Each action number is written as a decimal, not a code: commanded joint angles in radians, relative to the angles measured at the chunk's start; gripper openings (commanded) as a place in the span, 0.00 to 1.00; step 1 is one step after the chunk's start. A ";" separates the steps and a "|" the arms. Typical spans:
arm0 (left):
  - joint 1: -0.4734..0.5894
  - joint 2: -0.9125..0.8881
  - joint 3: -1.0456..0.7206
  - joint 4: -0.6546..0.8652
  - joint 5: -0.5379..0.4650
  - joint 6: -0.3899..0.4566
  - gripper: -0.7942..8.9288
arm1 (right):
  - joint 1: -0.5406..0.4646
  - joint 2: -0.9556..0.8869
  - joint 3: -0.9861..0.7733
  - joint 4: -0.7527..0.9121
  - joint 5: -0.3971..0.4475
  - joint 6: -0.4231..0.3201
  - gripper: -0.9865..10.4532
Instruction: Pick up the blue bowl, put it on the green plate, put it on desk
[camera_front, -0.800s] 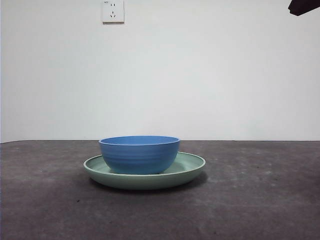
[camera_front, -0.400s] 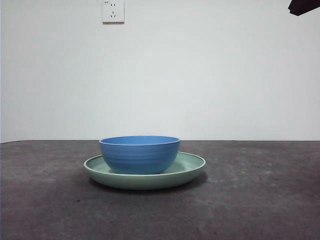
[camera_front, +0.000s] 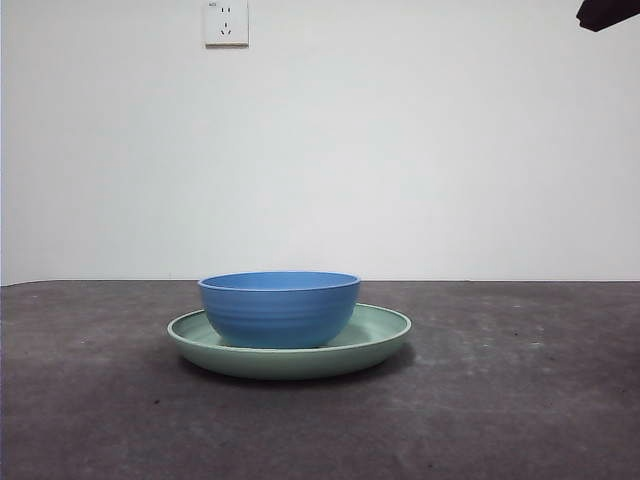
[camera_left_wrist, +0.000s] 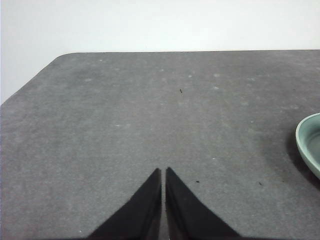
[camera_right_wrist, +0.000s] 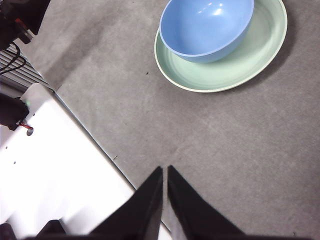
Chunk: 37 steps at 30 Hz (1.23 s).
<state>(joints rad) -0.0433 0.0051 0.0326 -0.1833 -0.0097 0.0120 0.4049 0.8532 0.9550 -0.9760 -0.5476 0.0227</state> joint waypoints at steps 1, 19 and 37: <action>0.001 -0.002 -0.021 -0.006 -0.002 -0.005 0.10 | 0.006 0.008 0.019 0.008 -0.003 -0.009 0.09; 0.001 -0.002 -0.021 -0.006 -0.002 -0.005 0.10 | -0.269 -0.232 -0.069 0.263 -0.002 -0.114 0.09; 0.001 -0.002 -0.021 -0.006 -0.002 -0.005 0.10 | -0.385 -0.723 -0.788 0.965 0.267 0.029 0.09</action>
<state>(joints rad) -0.0433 0.0051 0.0326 -0.1833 -0.0101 0.0093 0.0193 0.1410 0.1818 -0.0311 -0.3016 0.0071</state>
